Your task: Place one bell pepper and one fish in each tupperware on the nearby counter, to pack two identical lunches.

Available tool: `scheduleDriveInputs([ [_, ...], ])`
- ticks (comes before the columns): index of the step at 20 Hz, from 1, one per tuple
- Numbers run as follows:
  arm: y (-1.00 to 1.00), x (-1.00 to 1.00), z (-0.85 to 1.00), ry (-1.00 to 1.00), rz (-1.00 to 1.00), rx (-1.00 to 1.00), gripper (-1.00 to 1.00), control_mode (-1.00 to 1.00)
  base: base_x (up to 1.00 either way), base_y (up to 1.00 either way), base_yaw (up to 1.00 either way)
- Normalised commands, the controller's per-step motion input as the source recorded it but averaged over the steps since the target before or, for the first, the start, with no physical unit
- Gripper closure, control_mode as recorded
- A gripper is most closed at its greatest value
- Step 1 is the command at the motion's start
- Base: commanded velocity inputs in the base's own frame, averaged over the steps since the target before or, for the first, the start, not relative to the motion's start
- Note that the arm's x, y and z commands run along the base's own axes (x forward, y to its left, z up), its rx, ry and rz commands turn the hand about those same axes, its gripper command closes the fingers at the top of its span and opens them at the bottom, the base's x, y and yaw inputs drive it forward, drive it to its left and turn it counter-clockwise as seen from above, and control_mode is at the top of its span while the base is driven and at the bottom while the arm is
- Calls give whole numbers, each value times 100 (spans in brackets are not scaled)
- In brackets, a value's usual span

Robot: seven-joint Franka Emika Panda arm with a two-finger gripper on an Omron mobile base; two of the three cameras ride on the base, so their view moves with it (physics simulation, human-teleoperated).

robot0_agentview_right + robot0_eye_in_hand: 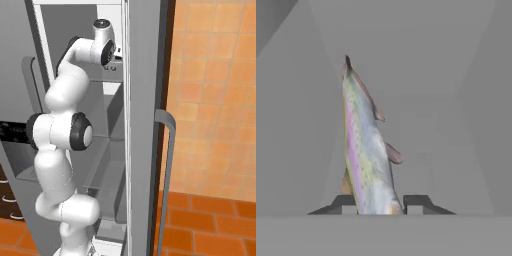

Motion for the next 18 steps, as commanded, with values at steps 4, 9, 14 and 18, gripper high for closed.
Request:
scheduleDriveInputs([
  [4,-11,-100,-54,-7,-15,0,100,-100,0,0,0],
  [9,0,-100,-14,-13,-2,0,100,-100,0,0,0],
  [14,0,-100,4,-7,0,0,100,-100,0,0,0],
  [18,0,-100,0,0,0,0,100,-100,0,0,0],
])
